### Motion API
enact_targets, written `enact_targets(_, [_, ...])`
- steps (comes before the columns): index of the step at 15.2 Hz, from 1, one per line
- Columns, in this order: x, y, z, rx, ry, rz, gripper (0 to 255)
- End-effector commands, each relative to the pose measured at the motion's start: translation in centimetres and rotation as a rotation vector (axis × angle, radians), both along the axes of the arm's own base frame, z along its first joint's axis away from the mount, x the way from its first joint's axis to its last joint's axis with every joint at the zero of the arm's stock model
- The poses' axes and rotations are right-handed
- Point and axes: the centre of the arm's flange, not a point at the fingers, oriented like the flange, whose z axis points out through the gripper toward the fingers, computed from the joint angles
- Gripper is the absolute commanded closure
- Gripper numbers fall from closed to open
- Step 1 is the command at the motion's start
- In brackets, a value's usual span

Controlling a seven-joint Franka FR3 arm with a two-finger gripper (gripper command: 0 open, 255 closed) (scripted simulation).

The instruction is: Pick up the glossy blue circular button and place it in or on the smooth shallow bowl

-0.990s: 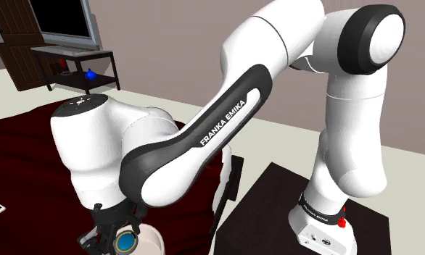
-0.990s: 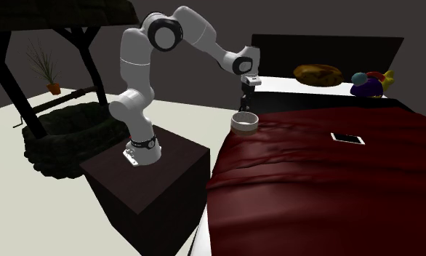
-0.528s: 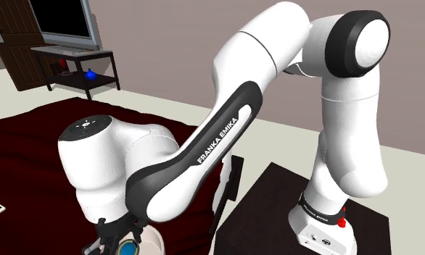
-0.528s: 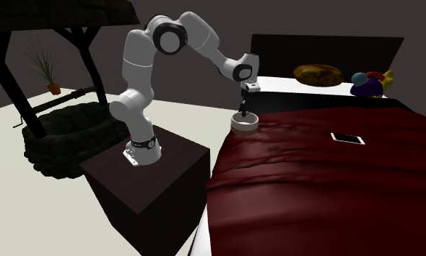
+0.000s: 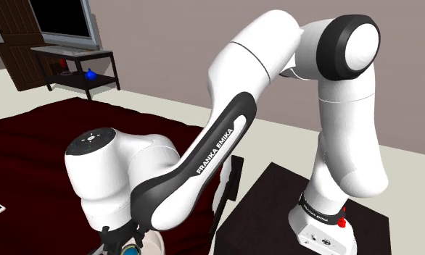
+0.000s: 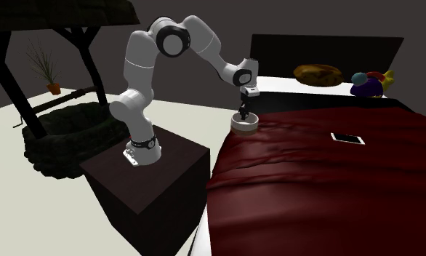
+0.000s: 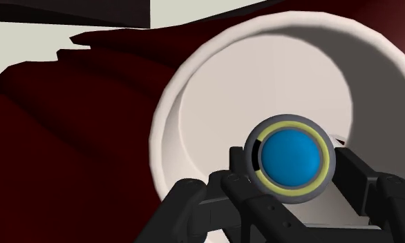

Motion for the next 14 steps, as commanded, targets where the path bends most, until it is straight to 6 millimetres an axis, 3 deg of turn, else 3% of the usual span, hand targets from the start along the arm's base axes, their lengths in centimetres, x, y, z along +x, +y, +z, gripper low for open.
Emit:
enact_targets(1, [0.0, 0.0, 0.0, 0.0, 0.0, 0.0, 255])
enact_targets(3, [0.0, 0.0, 0.0, 0.0, 0.0, 0.0, 255])
enact_targets(4, [0.0, 0.0, 0.0, 0.0, 0.0, 0.0, 0])
enact_targets(9, [0.0, 0.0, 0.0, 0.0, 0.0, 0.0, 0])
enact_targets(13, [0.0, -0.1, 5.0, 0.0, 0.0, 0.0, 0])
enact_targets(14, [0.0, -0.1, 5.0, 0.0, 0.0, 0.0, 0])
